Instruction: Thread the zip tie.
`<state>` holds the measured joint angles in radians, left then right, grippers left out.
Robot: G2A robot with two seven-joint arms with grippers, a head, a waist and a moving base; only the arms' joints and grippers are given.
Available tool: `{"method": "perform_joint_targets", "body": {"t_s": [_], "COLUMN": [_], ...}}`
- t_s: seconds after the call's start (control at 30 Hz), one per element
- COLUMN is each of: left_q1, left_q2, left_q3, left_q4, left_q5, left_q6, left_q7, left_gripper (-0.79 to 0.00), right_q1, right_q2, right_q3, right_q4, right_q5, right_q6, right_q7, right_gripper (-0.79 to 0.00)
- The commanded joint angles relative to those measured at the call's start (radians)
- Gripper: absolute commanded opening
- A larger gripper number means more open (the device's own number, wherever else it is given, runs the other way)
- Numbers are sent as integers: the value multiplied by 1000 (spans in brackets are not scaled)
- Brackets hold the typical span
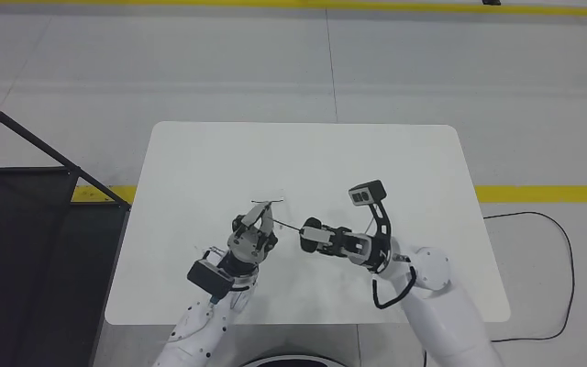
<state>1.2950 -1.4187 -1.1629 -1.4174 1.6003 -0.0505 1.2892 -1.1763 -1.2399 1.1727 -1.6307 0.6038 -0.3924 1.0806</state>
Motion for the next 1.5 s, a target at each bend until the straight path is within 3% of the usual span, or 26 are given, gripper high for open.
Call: {"method": "perform_joint_targets", "body": {"t_s": [0.0,0.13,0.63,1.47], "left_q1": [1,3,4,4], "left_q2": [3,7,8,8], "left_q3": [-4,-9,-8,-8], "left_q4": [-8,-17,-18,-18], "left_q5": [-3,8,8,8], "left_q6": [-28,-53,-52,-52], "left_q7": [-7,-10,-11,-11], "left_gripper": [-785,-785,-785,-785], "right_q1": [-6,-18,8,33], "right_q2": [4,10,0,-3], "right_q3": [11,27,-30,-45], "right_q4": [-3,-12,-19,16], "right_q5": [17,9,-24,-1], "right_q6": [10,18,25,23], "right_q7": [30,47,-70,-77], "right_gripper": [-785,-785,-785,-785]}}
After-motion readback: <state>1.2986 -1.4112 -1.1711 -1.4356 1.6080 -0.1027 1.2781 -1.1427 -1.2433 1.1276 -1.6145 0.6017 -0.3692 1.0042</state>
